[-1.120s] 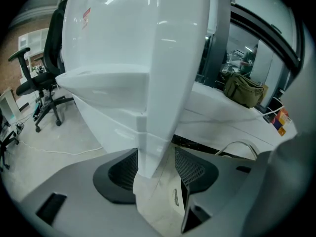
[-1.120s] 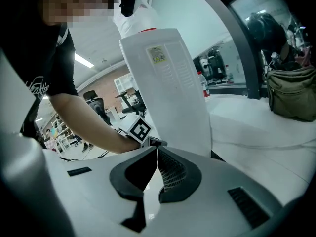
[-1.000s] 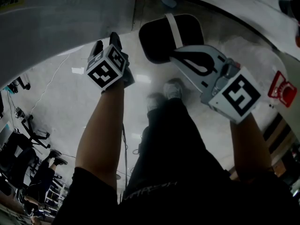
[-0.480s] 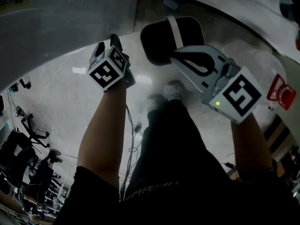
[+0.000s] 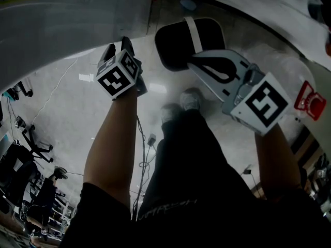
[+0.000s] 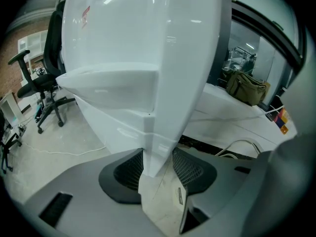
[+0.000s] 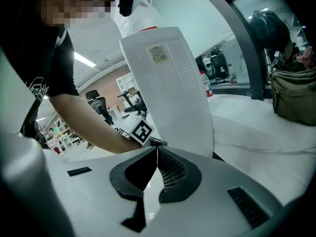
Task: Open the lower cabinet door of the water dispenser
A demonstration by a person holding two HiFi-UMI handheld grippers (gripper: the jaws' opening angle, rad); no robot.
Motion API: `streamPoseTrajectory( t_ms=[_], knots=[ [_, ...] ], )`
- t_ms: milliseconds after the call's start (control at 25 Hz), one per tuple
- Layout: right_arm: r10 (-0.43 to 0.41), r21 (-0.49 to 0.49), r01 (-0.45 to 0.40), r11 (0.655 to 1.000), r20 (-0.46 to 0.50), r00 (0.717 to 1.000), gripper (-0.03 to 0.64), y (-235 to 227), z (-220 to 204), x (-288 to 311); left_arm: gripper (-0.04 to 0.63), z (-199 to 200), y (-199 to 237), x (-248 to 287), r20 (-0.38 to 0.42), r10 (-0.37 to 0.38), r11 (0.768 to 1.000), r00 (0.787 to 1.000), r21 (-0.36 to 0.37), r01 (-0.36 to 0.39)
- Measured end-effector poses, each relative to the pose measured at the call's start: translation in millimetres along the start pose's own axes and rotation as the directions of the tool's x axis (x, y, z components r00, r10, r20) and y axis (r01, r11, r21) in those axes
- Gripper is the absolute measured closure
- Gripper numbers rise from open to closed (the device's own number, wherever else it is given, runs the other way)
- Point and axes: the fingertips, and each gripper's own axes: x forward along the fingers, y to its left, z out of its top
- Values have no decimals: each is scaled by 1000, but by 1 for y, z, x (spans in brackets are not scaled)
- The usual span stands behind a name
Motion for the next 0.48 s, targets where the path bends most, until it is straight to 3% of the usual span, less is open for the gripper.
streamPoseTrajectory(
  t_ms=[480],
  knots=[
    [5,-18,-5,1000,-3,1000,603,6,4,1,417,-14,8,-9,-17,-1,1000,1000,10,1]
  ],
)
